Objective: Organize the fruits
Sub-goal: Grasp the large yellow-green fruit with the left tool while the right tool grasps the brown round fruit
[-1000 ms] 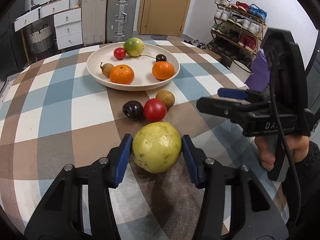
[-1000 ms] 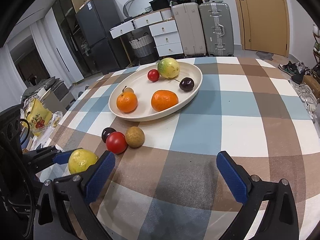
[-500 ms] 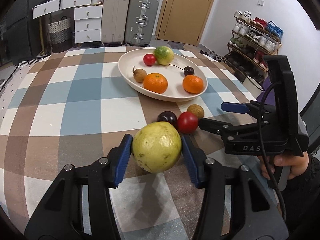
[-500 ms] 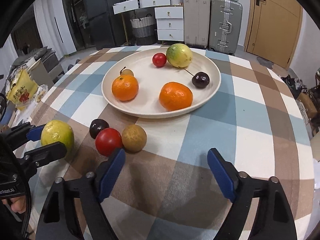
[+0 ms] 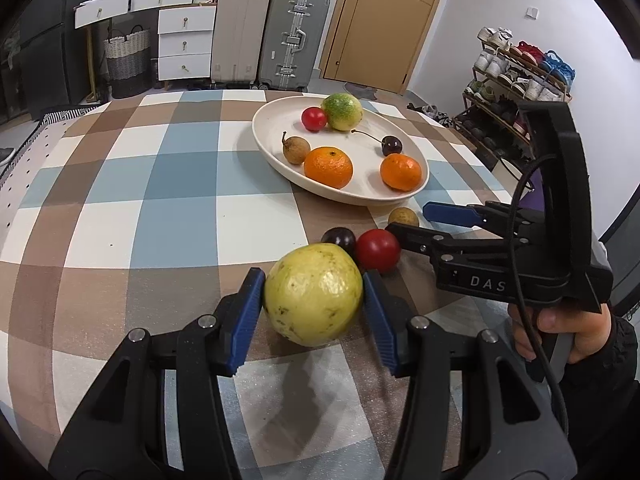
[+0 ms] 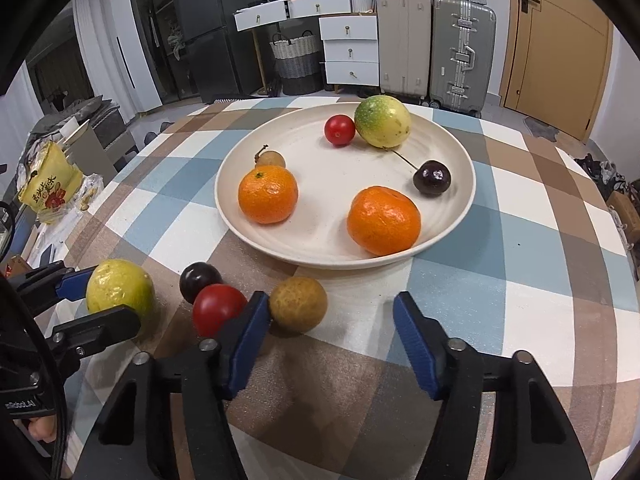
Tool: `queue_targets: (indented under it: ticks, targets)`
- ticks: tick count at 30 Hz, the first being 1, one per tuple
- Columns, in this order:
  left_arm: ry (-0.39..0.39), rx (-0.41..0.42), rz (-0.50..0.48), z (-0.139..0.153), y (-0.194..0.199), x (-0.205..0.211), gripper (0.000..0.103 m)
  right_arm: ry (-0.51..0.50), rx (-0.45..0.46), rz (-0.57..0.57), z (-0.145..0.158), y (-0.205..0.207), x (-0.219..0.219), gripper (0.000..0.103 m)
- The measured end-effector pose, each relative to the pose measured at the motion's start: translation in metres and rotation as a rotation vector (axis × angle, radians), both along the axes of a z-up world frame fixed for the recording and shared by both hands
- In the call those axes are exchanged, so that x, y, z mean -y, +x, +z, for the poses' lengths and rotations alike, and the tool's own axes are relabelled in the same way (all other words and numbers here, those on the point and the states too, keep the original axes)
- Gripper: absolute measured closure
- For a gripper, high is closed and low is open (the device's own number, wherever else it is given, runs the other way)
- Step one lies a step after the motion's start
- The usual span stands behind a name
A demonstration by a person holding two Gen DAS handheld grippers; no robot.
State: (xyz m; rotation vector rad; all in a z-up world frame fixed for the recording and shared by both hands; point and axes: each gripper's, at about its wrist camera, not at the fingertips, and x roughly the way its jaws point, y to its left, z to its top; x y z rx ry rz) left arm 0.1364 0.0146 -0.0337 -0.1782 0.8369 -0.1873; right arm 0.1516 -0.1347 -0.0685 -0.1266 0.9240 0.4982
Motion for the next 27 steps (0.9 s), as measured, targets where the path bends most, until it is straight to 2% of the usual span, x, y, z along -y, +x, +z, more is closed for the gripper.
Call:
queue_targets:
  ticks: [2, 5, 7, 19, 27]
  targets:
    - [0.001, -0.004, 0.001, -0.001, 0.001, 0.0, 0.055, 0.015, 0.003, 0.014, 0.001, -0.001, -0.001, 0.057]
    - [0.008, -0.006, 0.0, -0.002, 0.001, 0.001, 0.055, 0.021, 0.007, 0.037, 0.001, -0.005, -0.004, 0.069]
    - [0.012, -0.004, -0.001, -0.003, 0.001, 0.002, 0.055, 0.028, 0.005, 0.053, 0.001, -0.007, -0.005, 0.073]
    - [0.026, -0.008, -0.003, -0.006, 0.002, 0.005, 0.055, 0.059, 0.032, 0.063, 0.007, -0.014, 0.003, 0.074]
    - [0.027, 0.002, 0.011, -0.005, 0.001, 0.004, 0.055, 0.135, 0.092, 0.06, 0.021, -0.024, 0.016, 0.074]
